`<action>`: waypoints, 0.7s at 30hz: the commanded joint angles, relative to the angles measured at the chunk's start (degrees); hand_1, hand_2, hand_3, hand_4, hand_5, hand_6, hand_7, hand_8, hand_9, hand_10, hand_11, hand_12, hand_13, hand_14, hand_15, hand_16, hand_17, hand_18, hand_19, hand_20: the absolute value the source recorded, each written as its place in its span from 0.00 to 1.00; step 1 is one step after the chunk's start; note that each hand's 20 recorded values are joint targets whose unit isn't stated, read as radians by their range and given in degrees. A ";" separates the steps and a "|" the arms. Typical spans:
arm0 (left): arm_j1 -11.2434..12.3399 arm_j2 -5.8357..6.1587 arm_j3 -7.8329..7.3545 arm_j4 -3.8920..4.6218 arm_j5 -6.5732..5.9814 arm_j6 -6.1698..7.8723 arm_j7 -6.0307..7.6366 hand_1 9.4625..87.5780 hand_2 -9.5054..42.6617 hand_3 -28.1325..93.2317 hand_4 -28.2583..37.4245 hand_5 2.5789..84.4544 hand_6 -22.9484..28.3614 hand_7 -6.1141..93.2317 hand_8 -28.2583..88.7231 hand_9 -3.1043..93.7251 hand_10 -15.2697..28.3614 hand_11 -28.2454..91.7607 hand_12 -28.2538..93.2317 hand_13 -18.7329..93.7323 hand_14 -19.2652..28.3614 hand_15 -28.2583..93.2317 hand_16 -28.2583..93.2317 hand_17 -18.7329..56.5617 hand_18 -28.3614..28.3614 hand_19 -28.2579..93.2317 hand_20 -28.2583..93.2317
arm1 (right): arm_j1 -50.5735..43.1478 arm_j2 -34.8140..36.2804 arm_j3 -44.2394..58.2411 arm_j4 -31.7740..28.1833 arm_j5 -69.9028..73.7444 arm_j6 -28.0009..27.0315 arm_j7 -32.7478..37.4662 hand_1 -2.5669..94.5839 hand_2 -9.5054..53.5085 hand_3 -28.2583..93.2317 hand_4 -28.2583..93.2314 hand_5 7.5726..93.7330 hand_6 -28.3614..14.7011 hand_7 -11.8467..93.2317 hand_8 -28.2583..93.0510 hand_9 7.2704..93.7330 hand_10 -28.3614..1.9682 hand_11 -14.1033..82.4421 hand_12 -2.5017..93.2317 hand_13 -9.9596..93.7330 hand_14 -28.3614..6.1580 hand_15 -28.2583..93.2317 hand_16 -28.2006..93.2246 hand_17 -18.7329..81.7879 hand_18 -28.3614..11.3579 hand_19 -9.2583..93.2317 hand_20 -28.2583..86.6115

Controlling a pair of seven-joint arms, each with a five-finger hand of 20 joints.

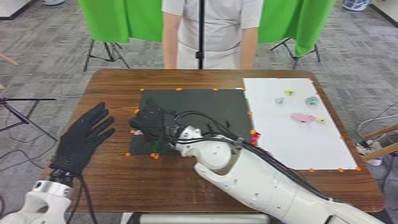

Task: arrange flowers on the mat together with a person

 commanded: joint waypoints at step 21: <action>-1.80 -0.31 0.82 1.04 0.85 -0.99 -2.37 0.21 0.08 0.80 0.07 0.32 0.50 0.20 0.18 0.24 0.58 0.33 0.39 0.32 0.66 0.34 0.29 0.09 0.87 0.55 0.31 | 0.51 -1.63 0.47 -2.51 -3.92 -10.24 5.61 0.48 0.00 0.87 0.00 0.61 0.71 0.53 0.19 0.78 0.73 0.35 0.48 0.75 0.66 0.88 0.44 0.46 0.25 0.87 0.65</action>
